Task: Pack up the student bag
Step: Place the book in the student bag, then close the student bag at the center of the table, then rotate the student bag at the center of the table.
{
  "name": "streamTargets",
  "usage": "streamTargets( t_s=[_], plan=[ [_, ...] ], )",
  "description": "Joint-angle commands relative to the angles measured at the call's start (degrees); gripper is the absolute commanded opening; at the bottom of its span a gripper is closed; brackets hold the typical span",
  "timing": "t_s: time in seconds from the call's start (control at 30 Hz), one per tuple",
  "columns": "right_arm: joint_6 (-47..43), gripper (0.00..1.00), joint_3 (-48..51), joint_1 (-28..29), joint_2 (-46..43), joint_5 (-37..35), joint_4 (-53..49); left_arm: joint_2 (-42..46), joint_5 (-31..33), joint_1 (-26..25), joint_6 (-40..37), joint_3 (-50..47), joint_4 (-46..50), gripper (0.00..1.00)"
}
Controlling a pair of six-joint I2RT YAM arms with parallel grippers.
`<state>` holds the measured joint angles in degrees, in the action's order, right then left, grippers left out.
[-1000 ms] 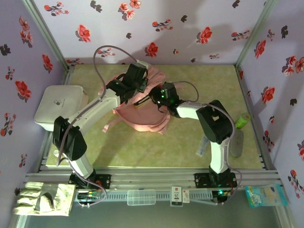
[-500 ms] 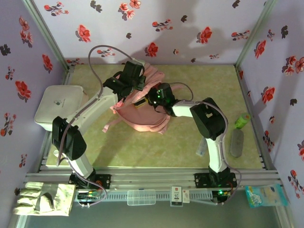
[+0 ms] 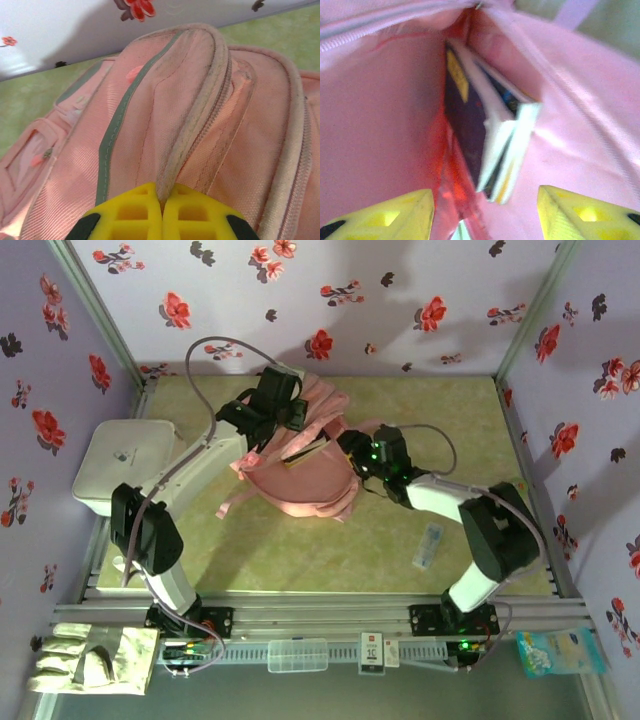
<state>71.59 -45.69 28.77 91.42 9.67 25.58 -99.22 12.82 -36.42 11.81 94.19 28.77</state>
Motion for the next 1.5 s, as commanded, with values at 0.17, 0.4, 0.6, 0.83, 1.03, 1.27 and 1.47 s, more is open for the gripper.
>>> streamTargets(
  t_s=[0.17,0.4,0.6,0.83,1.03,1.27,1.47],
  plan=[
    [-10.73,0.65,3.96,-2.58,-15.89,-16.83,-21.01,-6.92,-16.09,-0.81,8.39,7.86,-7.03,0.0],
    [-16.12,0.69,2.41,-3.08,-23.14,-22.88,-29.09,-12.71,-19.62,-1.85,11.21,12.02,-7.57,0.28],
    [-20.17,0.71,0.38,-3.11,-24.45,-22.59,-32.42,-9.08,-19.59,0.99,13.11,6.69,-6.02,0.71],
    [-22.61,0.73,-2.46,-1.69,-21.06,-19.14,-32.72,3.04,-19.59,9.78,20.18,-14.53,-8.92,0.81],
    [-23.94,0.76,-5.56,1.8,-15.24,-17.61,-31.63,10.28,-19.46,18.7,28.4,-31.44,-10.68,0.81],
    [-24.27,0.76,-10.08,5.26,-7.84,-15.67,-31.69,10.17,-20.95,23.41,35.76,-39.14,-16.26,0.77],
    [-23.79,0.76,-12.15,6.28,-3.83,-13.73,-31.19,5.05,-24.62,25.6,40.29,-40.14,-23.13,0.62]
  ],
)
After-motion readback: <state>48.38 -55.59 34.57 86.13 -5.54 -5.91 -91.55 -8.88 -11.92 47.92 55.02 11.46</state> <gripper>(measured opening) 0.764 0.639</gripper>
